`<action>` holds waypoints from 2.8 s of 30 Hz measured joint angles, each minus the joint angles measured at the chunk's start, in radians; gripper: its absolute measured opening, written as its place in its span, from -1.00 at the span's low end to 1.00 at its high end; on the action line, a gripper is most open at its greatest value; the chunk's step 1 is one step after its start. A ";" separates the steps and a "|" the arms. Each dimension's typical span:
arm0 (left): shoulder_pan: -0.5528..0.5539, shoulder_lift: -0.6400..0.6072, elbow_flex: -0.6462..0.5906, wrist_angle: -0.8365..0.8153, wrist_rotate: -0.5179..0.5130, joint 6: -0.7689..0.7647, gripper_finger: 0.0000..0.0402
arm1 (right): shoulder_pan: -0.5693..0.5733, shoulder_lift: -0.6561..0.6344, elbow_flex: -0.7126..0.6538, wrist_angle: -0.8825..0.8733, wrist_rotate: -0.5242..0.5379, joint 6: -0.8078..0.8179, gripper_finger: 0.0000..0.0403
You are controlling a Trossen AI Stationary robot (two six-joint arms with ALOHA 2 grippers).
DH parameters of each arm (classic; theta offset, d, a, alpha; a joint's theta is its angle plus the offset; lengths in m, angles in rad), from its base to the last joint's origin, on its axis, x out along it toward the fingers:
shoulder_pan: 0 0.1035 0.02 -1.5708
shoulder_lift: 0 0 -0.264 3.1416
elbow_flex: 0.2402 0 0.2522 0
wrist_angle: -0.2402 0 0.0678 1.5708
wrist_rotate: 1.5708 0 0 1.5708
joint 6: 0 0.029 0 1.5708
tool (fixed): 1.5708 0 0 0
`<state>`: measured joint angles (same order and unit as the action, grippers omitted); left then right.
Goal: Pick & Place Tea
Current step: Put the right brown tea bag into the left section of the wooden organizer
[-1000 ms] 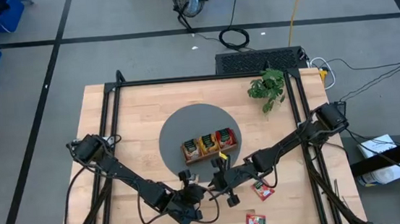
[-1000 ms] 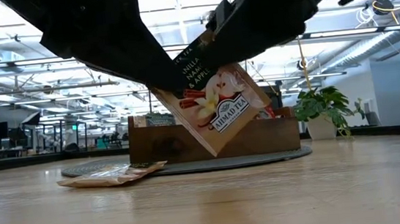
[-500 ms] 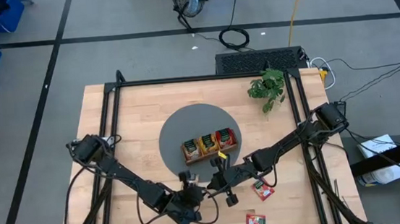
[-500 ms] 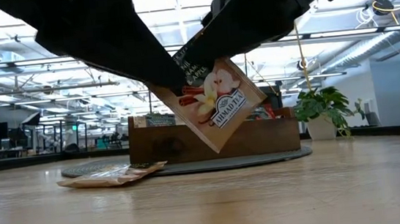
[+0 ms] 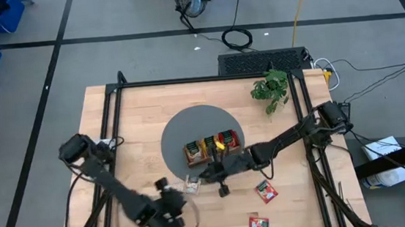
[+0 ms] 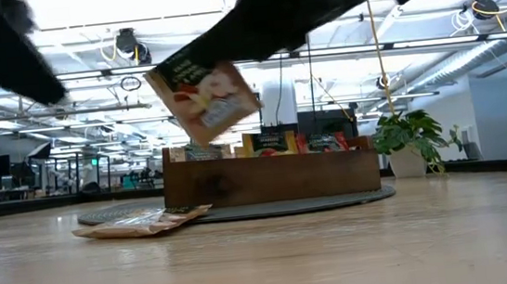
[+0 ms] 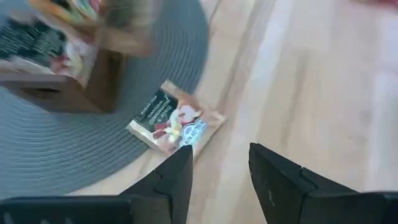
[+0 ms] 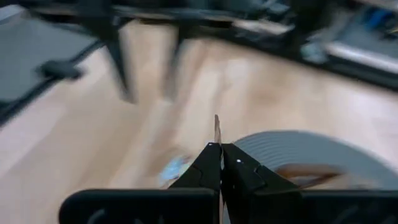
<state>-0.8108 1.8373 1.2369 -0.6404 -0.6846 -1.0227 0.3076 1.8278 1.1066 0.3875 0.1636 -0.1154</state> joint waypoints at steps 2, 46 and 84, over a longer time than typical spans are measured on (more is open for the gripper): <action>-0.055 -0.003 0.002 -0.030 -0.095 -0.062 -0.25 | -0.032 0.000 -0.007 0.045 0.021 -0.019 -1.00; -0.098 -0.006 0.001 0.070 -0.319 0.064 -0.49 | -0.307 0.141 -0.294 0.827 -0.319 0.162 -1.00; -0.087 -0.005 0.000 0.074 -0.310 0.098 -0.49 | -0.303 0.214 -0.241 0.865 -0.317 0.176 -0.18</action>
<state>-0.8980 1.8324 1.2373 -0.5663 -0.9947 -0.9245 0.0046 2.0416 0.8658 1.2521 -0.1537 0.0604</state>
